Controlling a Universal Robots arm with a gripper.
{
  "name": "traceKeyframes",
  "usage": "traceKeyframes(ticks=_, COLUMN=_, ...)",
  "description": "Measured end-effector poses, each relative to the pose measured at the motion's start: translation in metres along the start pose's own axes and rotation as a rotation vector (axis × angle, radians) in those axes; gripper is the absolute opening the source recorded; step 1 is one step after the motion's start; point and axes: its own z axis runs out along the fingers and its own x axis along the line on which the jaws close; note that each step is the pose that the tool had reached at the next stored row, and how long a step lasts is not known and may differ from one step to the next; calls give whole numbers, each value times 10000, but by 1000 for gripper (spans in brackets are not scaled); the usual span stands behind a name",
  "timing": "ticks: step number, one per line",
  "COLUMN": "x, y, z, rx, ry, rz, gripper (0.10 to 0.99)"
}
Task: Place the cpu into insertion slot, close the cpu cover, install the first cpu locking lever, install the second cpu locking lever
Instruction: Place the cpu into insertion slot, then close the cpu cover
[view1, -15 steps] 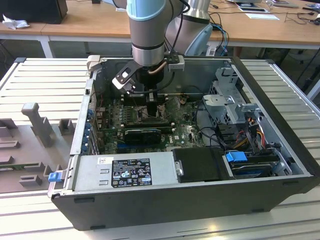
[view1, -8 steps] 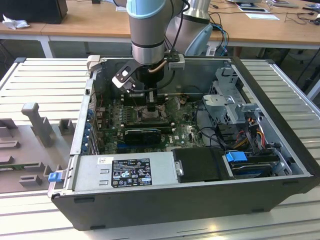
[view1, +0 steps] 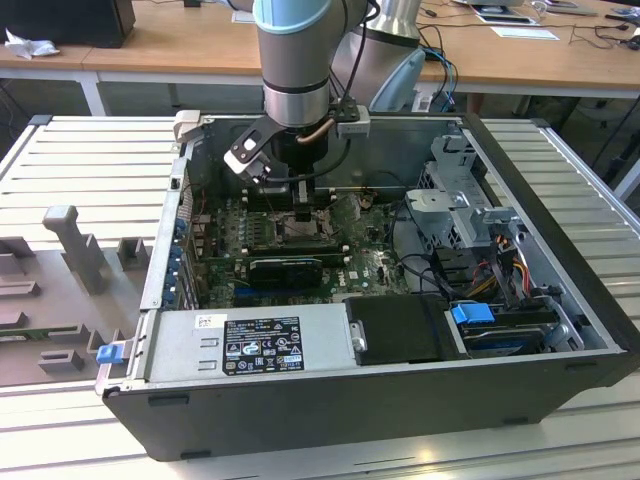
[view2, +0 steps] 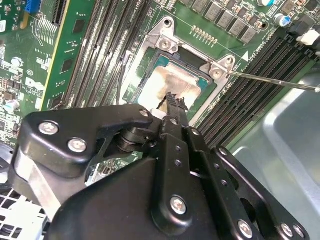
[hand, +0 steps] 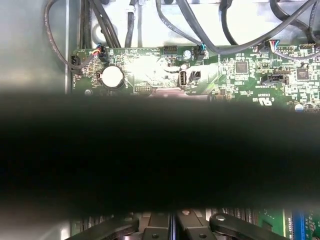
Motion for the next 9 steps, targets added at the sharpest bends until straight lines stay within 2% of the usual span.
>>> traceKeyframes(ticks=3, x=-1, y=10, z=-2, rx=4, ry=0, rz=10, gripper=106)
traceKeyframes(ticks=4, x=0, y=48, z=1, rx=11, ry=0, rz=10, gripper=106)
traceKeyframes(ticks=9, x=1, y=52, z=-8, rx=9, ry=1, rz=11, gripper=106)
